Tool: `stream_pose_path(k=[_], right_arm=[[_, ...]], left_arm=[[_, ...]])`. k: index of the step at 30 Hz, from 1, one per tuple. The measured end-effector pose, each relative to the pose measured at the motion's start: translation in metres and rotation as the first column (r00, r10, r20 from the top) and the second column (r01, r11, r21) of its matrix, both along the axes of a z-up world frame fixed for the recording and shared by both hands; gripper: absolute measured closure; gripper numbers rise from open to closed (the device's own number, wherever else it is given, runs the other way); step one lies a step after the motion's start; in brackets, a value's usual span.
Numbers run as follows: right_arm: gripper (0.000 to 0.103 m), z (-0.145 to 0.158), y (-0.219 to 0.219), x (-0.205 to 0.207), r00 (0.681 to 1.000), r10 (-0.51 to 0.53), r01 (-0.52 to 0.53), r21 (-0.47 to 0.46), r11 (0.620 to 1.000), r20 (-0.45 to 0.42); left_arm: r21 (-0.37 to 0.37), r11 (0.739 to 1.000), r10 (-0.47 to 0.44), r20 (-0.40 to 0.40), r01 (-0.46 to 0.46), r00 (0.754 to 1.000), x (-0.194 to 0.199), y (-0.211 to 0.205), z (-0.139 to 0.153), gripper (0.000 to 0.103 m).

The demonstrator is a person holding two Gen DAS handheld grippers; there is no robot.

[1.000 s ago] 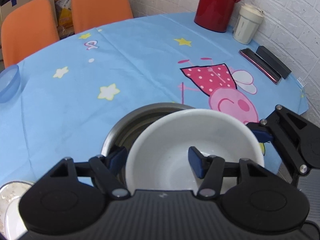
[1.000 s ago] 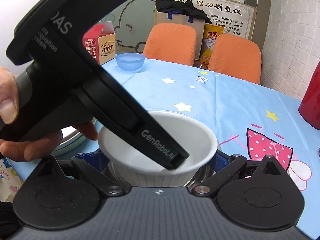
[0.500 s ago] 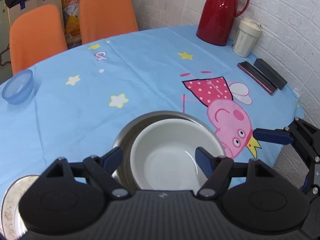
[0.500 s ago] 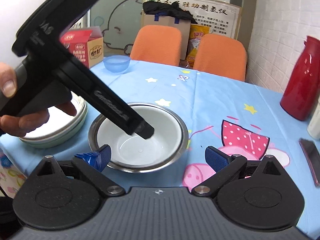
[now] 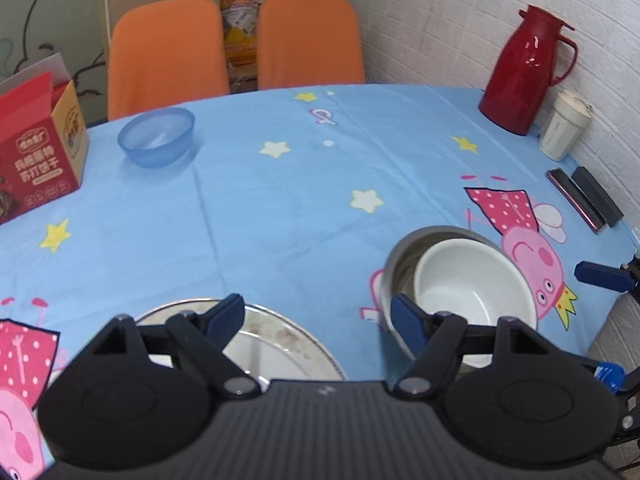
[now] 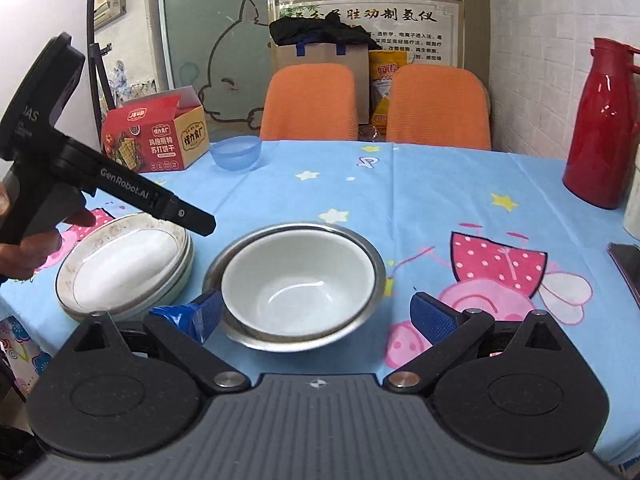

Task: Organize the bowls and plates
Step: 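Reach the left tool to the blue plastic bowl and grasp its rim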

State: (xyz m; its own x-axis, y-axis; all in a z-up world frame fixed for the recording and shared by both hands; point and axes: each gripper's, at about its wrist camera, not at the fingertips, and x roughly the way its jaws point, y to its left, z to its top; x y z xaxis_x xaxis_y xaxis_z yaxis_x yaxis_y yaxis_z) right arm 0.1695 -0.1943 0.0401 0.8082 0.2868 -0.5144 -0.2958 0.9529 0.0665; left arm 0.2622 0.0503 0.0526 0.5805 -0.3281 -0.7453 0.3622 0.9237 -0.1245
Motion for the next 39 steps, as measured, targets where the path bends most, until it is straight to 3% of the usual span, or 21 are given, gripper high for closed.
stream_pose_path(k=[8,16,20,27,30,36,38,39], right_arm=[[0.015,0.039,-0.004,0.095,0.990,0.138,-0.135,-0.084,0.987,0.034],[0.015,0.054,0.047,0.211,0.973,0.227,-0.230,-0.099,0.968,-0.036],[0.015,0.043,0.084,0.266,0.956,0.277,-0.289,-0.159,0.944,-0.093],[0.015,-0.010,0.134,0.336,0.917,0.345,-0.384,-0.203,0.901,-0.201],[0.015,-0.029,0.145,0.355,0.903,0.352,-0.402,-0.194,0.895,-0.245],[0.015,-0.042,0.150,0.369,0.899,0.380,-0.413,-0.138,0.900,-0.216],[0.014,-0.041,0.152,0.373,0.905,0.380,-0.405,-0.116,0.907,-0.191],[0.016,-0.041,0.154,0.372,0.903,0.392,-0.415,-0.117,0.902,-0.177]], left_arm=[[-0.002,0.990,0.140,0.029,-0.140,0.990,0.047,0.061,0.019,0.029],[-0.020,0.957,0.290,0.021,-0.290,0.957,0.145,0.106,0.027,0.029],[0.000,0.935,0.354,-0.025,-0.354,0.935,0.207,0.113,0.013,0.029],[0.018,0.922,0.387,-0.128,-0.388,0.913,0.287,0.106,-0.033,0.029],[0.001,0.929,0.367,-0.142,-0.371,0.919,0.298,0.103,-0.044,0.029],[0.025,0.941,0.339,-0.110,-0.338,0.935,0.299,0.097,-0.052,0.033],[0.064,0.946,0.324,-0.085,-0.319,0.942,0.297,0.092,-0.052,0.052],[0.079,0.948,0.313,-0.076,-0.308,0.947,0.296,0.090,-0.051,0.055]])
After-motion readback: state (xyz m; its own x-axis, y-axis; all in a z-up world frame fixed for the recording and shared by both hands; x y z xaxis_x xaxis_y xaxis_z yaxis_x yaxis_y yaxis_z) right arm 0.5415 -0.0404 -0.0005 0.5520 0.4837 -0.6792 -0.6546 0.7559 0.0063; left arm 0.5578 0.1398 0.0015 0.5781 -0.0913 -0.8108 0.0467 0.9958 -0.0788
